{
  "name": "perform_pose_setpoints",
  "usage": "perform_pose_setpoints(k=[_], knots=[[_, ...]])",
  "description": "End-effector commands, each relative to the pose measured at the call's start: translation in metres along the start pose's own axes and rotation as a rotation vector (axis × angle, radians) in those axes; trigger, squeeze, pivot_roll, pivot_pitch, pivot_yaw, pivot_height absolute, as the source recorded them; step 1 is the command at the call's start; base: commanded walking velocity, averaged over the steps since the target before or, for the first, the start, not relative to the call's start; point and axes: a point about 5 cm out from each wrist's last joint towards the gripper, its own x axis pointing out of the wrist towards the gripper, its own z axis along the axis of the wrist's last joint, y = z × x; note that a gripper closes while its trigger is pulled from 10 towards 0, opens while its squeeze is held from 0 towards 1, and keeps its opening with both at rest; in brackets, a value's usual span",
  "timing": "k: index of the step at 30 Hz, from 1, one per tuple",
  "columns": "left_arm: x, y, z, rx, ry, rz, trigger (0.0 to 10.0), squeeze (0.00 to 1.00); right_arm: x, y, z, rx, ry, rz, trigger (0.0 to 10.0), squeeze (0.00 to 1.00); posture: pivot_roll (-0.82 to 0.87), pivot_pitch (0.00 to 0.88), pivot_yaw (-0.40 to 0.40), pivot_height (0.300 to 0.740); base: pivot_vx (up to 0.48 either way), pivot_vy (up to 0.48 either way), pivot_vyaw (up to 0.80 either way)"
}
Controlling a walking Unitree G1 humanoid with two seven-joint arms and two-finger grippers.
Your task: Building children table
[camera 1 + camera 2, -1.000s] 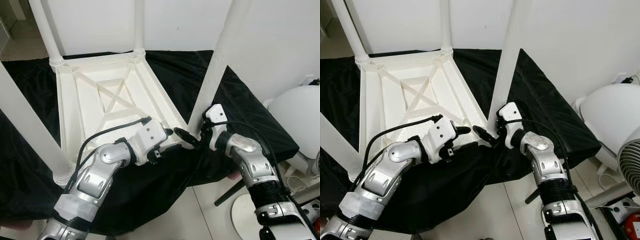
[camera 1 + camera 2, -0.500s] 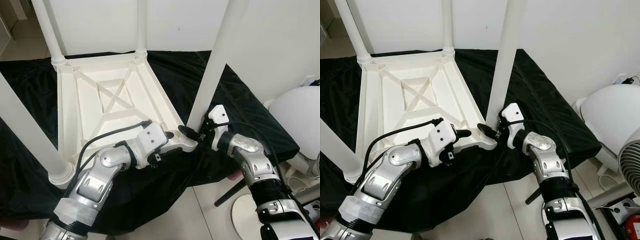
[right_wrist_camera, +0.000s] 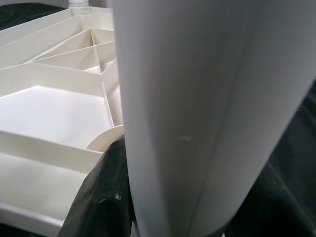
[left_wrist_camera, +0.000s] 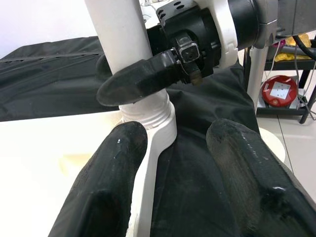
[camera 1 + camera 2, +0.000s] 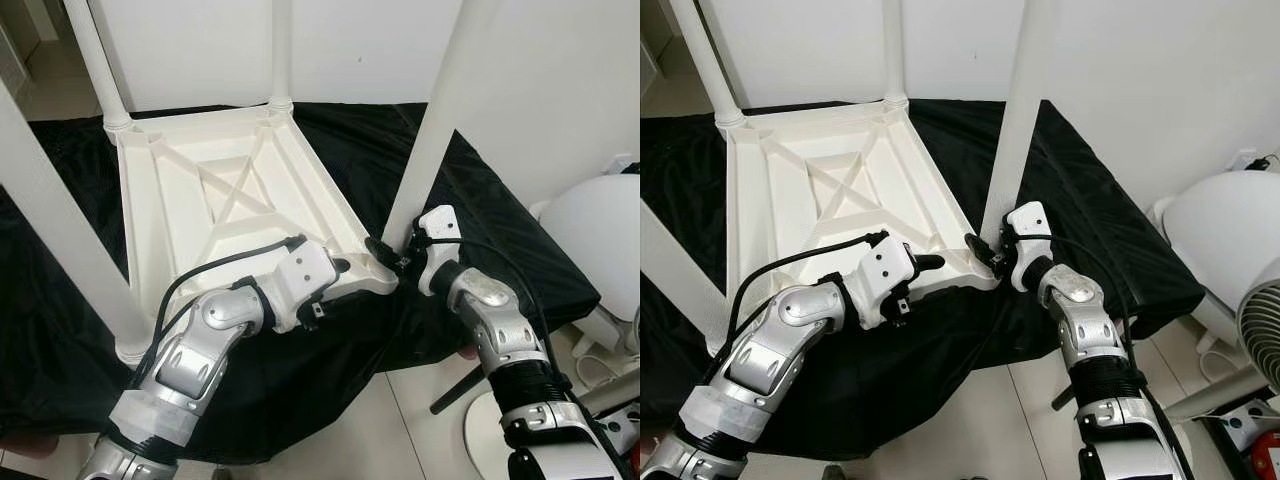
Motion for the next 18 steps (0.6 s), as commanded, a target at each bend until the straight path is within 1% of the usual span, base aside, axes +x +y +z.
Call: perform_pose_setpoints(k=[1,2,3,4,5,6,7,8,9,10,11,12,13,14,16,18], knots=[[0.000,0.000,-0.002,-0.012,0.002,-0.006,10.0,0.00,-0.003,-0.002,0.000,-0.007,0.000,-0.058,10.0,0.00,0.00,0.078,-0.033,0.740,0.000,0.000,0.00],[0.001,0.002,-0.002,-0.011,0.001,-0.003,10.0,0.00,-0.004,0.002,0.001,0.003,-0.009,-0.119,10.0,0.00,-0.01,0.074,-0.036,0.740,0.000,0.000,0.00],[0.001,0.002,-0.002,-0.011,0.001,-0.003,10.0,0.00,-0.004,0.002,0.001,0.003,-0.009,-0.119,10.0,0.00,-0.01,0.074,-0.036,0.740,0.000,0.000,0.00],[0.001,0.003,-0.004,-0.010,0.002,0.002,10.0,0.00,-0.009,0.008,0.000,0.040,-0.016,-0.269,10.0,0.00,-0.02,0.065,-0.043,0.740,0.000,0.000,0.00],[0.001,0.003,-0.004,-0.010,0.002,0.002,10.0,0.00,-0.009,0.008,0.000,0.040,-0.016,-0.269,10.0,0.00,-0.02,0.065,-0.043,0.740,0.000,0.000,0.00],[0.002,0.004,-0.005,-0.007,0.003,0.004,10.0,0.00,-0.011,0.009,-0.001,0.067,-0.017,-0.362,10.0,0.00,-0.02,0.065,-0.043,0.740,0.000,0.000,0.00],[0.002,0.004,-0.005,-0.007,0.003,0.004,10.0,0.00,-0.011,0.009,-0.001,0.067,-0.017,-0.362,10.0,0.00,-0.02,0.065,-0.043,0.740,0.000,0.000,0.00],[0.002,0.005,-0.005,-0.006,0.002,0.007,10.0,0.00,-0.015,0.012,-0.002,0.084,-0.020,-0.446,10.0,0.00,-0.02,0.061,-0.048,0.740,0.000,0.000,0.00],[0.002,0.005,-0.005,-0.006,0.002,0.007,10.0,0.00,-0.015,0.012,-0.002,0.084,-0.020,-0.446,10.0,0.00,-0.02,0.061,-0.048,0.740,0.000,0.000,0.00],[0.002,0.005,-0.005,-0.005,0.002,0.010,10.0,0.00,-0.018,0.017,-0.001,0.081,-0.034,-0.507,10.0,0.00,-0.02,0.060,-0.051,0.740,0.000,0.000,0.00],[0.002,0.005,-0.005,-0.005,0.002,0.010,10.0,0.00,-0.018,0.017,-0.001,0.081,-0.034,-0.507,10.0,0.00,-0.02,0.060,-0.051,0.740,0.000,0.000,0.00],[0.002,0.006,-0.005,-0.004,0.001,0.011,10.0,0.00,-0.020,0.022,0.000,0.077,-0.044,-0.540,10.0,0.00,-0.02,0.057,-0.054,0.740,0.000,0.000,0.00],[0.002,0.008,-0.006,-0.006,0.000,0.025,10.0,0.00,-0.022,0.032,-0.001,0.096,-0.048,-0.581,10.0,0.00,-0.03,0.054,-0.055,0.740,0.000,0.000,0.00],[0.002,0.008,-0.006,-0.006,0.000,0.025,10.0,0.00,-0.022,0.032,-0.001,0.096,-0.048,-0.581,10.0,0.00,-0.03,0.054,-0.055,0.740,0.000,0.000,0.00],[0.002,0.011,-0.006,-0.005,0.002,0.044,10.0,0.00,-0.023,0.049,-0.001,0.125,-0.052,-0.596,10.0,0.00,-0.02,0.054,-0.063,0.740,0.000,0.000,0.00],[0.002,0.011,-0.006,-0.005,0.002,0.044,10.0,0.00,-0.023,0.049,-0.001,0.125,-0.052,-0.596,10.0,0.00,-0.02,0.054,-0.063,0.740,0.000,0.000,0.00]])
